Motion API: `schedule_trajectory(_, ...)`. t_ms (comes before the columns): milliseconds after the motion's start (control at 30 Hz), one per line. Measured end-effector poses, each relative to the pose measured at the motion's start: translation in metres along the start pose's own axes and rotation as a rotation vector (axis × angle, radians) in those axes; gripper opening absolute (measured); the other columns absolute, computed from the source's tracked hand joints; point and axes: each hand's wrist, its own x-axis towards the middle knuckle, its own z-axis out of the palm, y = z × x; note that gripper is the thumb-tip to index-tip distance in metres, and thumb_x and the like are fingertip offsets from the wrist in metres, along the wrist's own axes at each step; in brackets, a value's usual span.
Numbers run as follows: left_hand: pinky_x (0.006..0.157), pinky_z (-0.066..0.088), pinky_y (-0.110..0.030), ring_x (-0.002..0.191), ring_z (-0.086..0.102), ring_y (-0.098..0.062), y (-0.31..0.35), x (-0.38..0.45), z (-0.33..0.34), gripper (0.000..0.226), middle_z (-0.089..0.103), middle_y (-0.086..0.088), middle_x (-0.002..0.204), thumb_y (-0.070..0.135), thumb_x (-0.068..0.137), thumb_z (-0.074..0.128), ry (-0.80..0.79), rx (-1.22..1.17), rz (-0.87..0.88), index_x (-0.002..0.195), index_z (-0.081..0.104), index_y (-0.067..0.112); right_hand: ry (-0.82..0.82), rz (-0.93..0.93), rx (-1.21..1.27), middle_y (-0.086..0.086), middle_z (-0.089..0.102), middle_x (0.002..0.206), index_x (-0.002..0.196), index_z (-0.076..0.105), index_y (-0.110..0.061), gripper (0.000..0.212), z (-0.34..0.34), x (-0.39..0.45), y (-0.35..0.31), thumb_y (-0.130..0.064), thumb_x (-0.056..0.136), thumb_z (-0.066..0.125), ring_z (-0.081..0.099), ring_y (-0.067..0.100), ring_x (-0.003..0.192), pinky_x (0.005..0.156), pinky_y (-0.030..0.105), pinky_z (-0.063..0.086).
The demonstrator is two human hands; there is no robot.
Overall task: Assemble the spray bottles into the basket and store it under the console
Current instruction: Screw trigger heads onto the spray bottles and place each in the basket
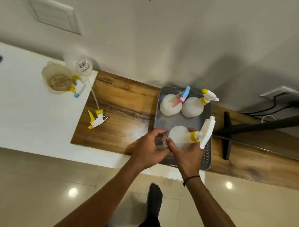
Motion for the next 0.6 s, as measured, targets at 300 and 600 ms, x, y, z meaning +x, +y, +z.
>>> schedule_trajectory(300,0.093,0.047,-0.022,0.124,0.063,-0.017,0.001,0.049,0.037,0.053,0.064,-0.002,0.142,0.014,0.102,0.062,0.085,0.043,-0.217,0.152,0.05,0.024,-0.028,0.057,0.025,0.008,0.059,0.13,0.139,0.048,-0.012,0.085,0.041,0.073,0.046,-0.04,0.071,0.092,0.058,0.02,0.119,0.107,0.041,0.051)
schedule_trajectory(600,0.058,0.059,-0.018,0.075,0.078,-0.014,-0.016,0.045,-0.025,0.016,0.078,-0.001,0.096,0.019,0.097,0.072,0.375,-0.16,-0.241,0.113,0.076,0.02,-0.038,0.212,0.002,0.016,0.05,0.146,0.149,0.038,-0.009,0.093,0.043,0.055,0.033,-0.023,0.075,0.092,0.054,0.033,0.131,0.111,0.049,0.048)
